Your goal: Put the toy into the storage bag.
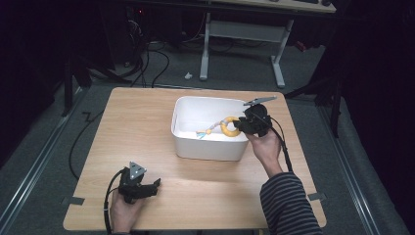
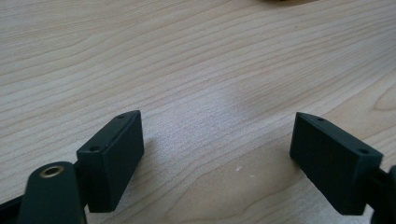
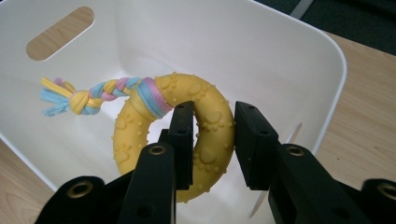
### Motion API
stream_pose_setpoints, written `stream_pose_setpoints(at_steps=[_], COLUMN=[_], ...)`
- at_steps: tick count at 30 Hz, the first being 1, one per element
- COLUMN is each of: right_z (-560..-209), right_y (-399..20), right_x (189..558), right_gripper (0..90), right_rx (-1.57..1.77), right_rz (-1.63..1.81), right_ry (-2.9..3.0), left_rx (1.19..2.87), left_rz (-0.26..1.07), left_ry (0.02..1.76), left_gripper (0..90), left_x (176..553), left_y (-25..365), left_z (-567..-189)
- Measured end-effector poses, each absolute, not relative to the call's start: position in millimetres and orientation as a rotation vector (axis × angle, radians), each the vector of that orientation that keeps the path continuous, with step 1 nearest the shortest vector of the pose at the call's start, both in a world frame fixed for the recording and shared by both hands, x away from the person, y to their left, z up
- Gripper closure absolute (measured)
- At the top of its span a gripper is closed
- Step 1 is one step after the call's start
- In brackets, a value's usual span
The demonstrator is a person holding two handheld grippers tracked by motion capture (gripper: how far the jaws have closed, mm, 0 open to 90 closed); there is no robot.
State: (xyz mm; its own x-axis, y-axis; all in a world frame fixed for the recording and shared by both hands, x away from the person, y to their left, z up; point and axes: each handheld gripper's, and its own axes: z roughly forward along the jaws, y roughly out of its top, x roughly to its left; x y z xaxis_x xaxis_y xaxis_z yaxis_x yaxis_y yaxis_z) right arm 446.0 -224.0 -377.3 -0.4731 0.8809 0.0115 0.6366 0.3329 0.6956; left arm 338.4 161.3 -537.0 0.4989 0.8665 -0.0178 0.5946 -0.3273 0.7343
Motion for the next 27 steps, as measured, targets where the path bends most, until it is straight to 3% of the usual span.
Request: stream_pose_setpoints(at_steps=[27], right_z=[-384], right_y=[-209], right_x=[444], right_gripper=[69.7], right_rx=[1.298], right_rz=[0.868], right_ry=[2.320], left_rx=[2.049], left_rz=[0.501], left_ry=[1.195], left_gripper=[17.9], left_x=[338], left_y=[161], left_z=[-537])
